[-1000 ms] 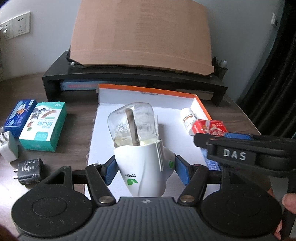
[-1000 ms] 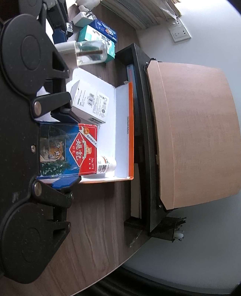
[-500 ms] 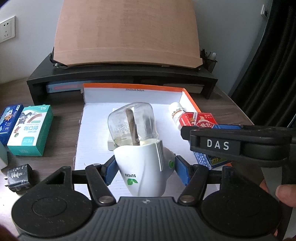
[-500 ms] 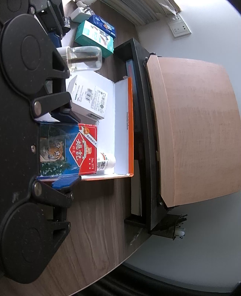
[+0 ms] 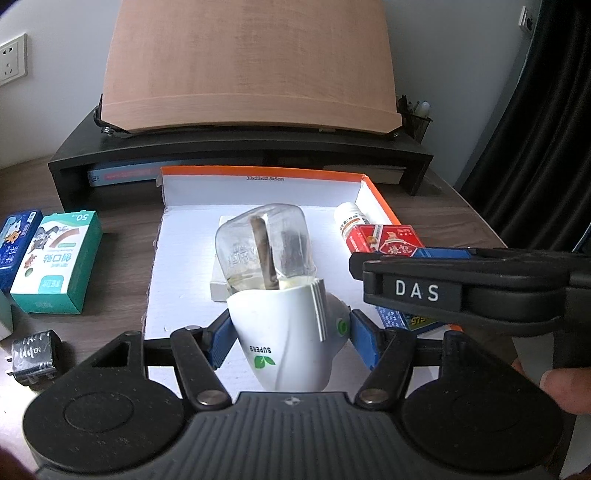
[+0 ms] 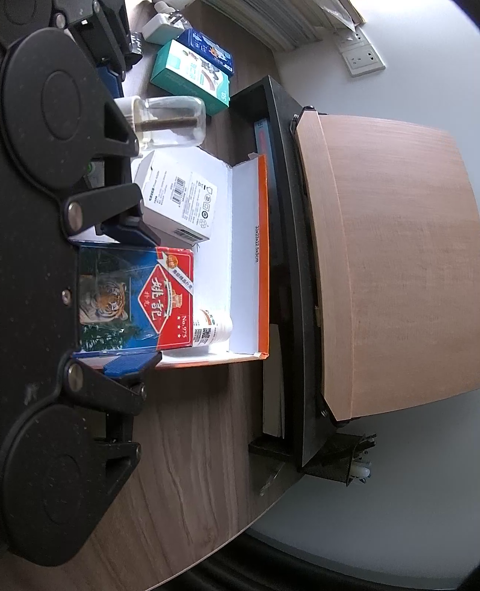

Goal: Organize rigid objects

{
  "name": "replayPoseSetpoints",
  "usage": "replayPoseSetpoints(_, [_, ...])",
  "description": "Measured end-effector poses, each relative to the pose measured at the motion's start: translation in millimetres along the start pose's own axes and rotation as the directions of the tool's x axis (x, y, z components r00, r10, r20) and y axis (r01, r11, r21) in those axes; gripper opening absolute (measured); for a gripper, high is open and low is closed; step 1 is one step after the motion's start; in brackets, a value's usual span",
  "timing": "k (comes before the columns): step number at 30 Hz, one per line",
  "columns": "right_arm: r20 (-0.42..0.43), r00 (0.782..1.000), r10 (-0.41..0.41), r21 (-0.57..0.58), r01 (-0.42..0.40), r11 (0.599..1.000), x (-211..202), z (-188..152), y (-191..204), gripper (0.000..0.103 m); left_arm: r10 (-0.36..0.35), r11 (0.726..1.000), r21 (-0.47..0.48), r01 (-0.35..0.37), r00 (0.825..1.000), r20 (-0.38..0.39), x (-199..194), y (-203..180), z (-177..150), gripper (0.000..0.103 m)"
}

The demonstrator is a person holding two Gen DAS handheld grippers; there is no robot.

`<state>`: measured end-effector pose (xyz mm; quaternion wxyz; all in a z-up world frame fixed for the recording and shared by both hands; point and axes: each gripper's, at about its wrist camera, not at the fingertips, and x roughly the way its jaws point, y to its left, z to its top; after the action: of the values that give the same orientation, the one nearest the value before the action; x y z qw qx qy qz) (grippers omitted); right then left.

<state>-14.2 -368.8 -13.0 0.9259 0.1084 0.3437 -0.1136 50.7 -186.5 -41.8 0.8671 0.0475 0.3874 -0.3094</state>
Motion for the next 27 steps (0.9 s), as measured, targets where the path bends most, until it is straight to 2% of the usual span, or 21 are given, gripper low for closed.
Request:
replayPoseSetpoints(19, [0.000,1.000,0.000,0.001,0.000,1.000,5.2,0.6,-0.7,0.072,-0.010,1.000,0.008,0.010,1.000,-0.005,5.4,-4.0,1.4,0.066])
replayPoseSetpoints(22, [0.015,1.000,0.001,-0.011,-0.001,1.000,5.4,2.1,0.9,0.071,-0.018,1.000,0.011,0.018,1.000,-0.006,5.5,-3.0,1.7,0.066])
replayPoseSetpoints(24, [0.039,0.999,0.007,-0.021,-0.007,1.000,2.6,3.4,1.6,0.066,-0.025,1.000,0.013,0.025,1.000,-0.008,6.3,-2.9,2.3,0.066])
replayPoseSetpoints(27, [0.069,0.998,0.014,-0.033,-0.011,0.999,-3.3,6.3,3.8,0.066,-0.034,0.999,0.013,0.034,0.999,-0.008,7.7,-1.6,3.2,0.066])
